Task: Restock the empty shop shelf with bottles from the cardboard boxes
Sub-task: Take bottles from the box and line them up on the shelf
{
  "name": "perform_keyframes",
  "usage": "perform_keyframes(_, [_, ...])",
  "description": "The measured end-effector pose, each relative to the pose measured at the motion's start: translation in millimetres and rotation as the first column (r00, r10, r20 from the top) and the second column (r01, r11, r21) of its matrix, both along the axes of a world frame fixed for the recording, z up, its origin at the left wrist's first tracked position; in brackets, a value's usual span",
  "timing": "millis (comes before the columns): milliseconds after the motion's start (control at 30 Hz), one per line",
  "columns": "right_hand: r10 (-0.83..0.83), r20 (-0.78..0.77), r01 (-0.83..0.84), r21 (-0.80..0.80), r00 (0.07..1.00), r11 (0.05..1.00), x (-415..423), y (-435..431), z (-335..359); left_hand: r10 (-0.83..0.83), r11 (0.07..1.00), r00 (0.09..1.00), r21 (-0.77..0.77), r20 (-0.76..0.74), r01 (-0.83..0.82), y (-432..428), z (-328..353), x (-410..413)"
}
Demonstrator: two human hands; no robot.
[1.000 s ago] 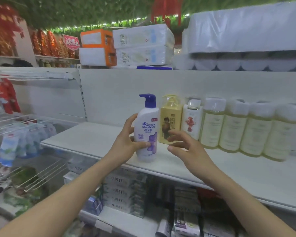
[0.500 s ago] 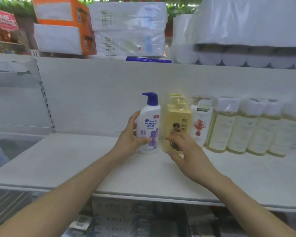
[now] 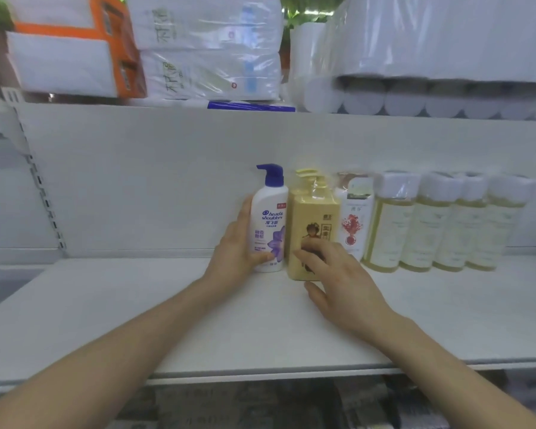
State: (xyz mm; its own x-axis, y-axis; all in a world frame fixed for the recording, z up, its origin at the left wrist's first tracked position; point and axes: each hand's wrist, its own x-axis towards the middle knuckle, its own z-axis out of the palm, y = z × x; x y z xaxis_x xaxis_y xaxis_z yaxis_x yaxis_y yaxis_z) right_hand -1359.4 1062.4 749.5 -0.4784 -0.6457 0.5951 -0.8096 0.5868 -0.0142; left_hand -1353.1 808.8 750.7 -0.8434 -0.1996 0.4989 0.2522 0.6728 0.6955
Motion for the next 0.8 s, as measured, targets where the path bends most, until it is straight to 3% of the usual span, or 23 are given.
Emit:
perform_keyframes(267, [0.06,0.106,-0.048,-0.113,0.993,0.992,-1.7,1.8,0.8,0.077,0.996,0.997,-0.039,0.013,-0.077,9.0,1.2,-12.4])
perform_keyframes(600, [0.034,0.165,-0.016,-0.107,0.986,0.994,3.0,0.1,5.5,0.067,0.997,0.996,-0.028,0.054,-0.065,1.1,-5.3,-15.9])
perform_keyframes(800, [-0.002,0.223,0.02,-0.08,0.975,0.997,7.3,3.9,7.0,0.15,0.988,0.985,-0.046,0.091,-0.146,-14.7,-14.3,1.1])
